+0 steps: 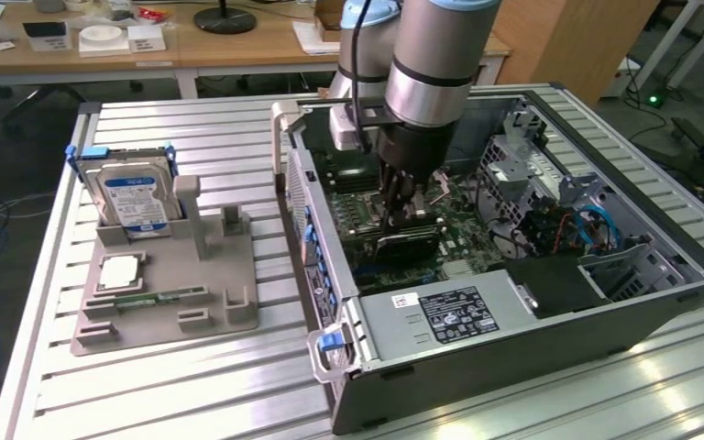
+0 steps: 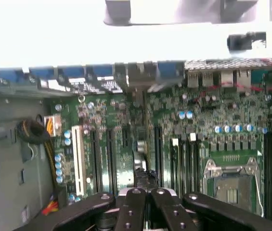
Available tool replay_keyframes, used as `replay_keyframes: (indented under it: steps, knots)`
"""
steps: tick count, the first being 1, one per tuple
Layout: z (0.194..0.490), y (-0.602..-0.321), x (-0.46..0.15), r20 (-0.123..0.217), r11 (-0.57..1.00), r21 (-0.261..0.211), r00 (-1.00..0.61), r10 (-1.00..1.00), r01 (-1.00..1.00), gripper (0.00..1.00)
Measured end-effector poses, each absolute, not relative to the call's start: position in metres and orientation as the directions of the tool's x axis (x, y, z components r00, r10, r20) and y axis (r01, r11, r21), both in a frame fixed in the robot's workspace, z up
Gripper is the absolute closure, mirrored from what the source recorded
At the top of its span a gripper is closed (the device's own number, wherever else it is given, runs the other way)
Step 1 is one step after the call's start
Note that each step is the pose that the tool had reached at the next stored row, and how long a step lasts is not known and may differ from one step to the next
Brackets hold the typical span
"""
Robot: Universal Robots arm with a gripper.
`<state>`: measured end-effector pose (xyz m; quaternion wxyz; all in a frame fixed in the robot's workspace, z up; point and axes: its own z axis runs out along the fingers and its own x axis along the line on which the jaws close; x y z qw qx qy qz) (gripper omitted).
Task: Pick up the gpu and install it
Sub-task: 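Press down on the gpu until it lock into place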
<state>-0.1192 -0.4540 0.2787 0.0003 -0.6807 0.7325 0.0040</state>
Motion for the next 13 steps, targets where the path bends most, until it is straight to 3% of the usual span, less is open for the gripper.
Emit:
replay_keyframes:
  steps: [6,13]
  knots:
    - [0.2814,-0.454,-0.133,-0.005,0.073,0.009,-0.073,-0.997,-0.997,0.89]
    - [0.2846,-0.454,-0.133,0.004,0.073,0.096,-0.073,-0.997,-0.993,0.89]
